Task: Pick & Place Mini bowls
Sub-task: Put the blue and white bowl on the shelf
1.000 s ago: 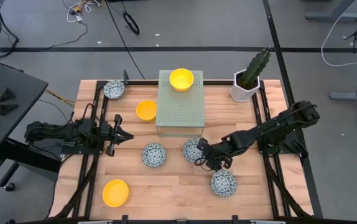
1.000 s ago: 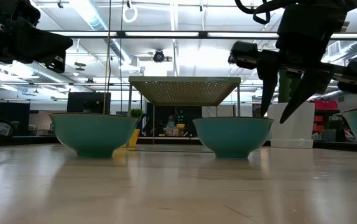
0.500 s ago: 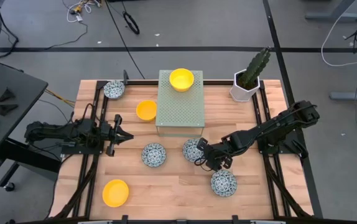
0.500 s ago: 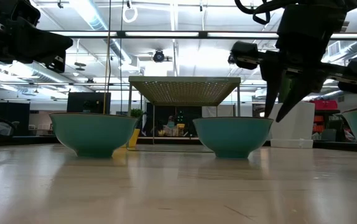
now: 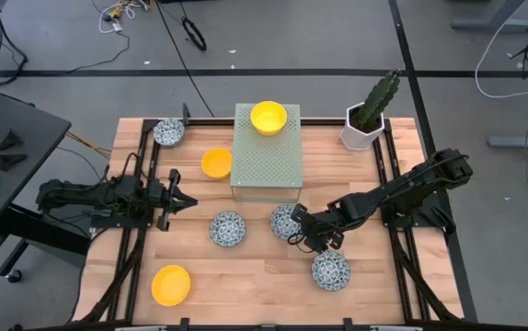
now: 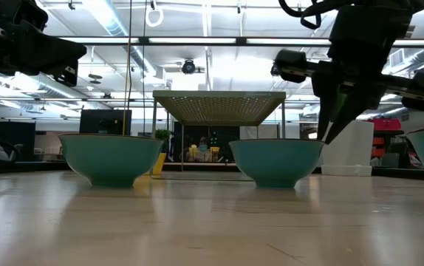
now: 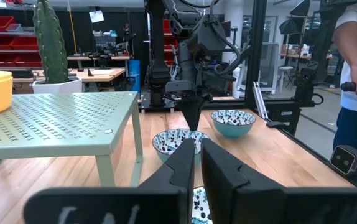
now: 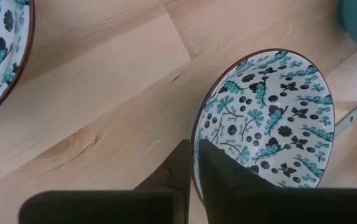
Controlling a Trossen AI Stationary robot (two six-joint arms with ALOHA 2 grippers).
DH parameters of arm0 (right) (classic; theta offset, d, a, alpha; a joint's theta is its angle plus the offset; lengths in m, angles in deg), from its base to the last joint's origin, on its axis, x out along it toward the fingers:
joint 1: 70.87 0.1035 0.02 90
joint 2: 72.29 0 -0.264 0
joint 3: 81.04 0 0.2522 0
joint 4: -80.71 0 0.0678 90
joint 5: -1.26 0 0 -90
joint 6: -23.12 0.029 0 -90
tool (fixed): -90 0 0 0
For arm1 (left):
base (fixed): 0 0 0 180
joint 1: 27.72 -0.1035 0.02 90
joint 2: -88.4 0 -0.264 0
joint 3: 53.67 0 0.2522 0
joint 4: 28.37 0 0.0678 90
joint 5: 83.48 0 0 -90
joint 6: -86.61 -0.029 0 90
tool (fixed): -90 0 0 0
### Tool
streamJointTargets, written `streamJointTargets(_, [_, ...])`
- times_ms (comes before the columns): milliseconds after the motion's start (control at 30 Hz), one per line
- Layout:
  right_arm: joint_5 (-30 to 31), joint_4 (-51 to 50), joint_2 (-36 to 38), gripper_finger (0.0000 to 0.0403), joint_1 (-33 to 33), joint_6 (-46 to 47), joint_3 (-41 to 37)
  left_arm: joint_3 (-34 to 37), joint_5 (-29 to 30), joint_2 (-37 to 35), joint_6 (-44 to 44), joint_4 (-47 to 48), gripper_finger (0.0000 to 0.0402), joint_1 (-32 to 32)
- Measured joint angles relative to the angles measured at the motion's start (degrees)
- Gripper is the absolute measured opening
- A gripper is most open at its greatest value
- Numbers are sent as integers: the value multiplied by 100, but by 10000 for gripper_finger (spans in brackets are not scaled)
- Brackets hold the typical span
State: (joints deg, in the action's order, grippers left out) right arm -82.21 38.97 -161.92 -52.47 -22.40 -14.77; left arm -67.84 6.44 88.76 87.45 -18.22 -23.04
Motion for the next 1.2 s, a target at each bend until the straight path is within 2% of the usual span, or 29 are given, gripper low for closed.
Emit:
streamJointTargets(267, [-4, -82, 2, 4, -4, 0, -4, 0, 0, 0, 0, 0, 34, 0])
streamJointTargets(700, [-7, -84, 2, 2, -9, 107, -4, 0, 0, -1, 2, -1, 34, -1])
streamJointTargets(1000, [-7, -82, 2, 5, -9, 248, -4, 0, 0, 0, 0, 1, 34, 1])
streamJointTargets(1200, [13, -82, 2, 32, -11, 262, -4, 1, 0, 1, 0, 0, 34, 0])
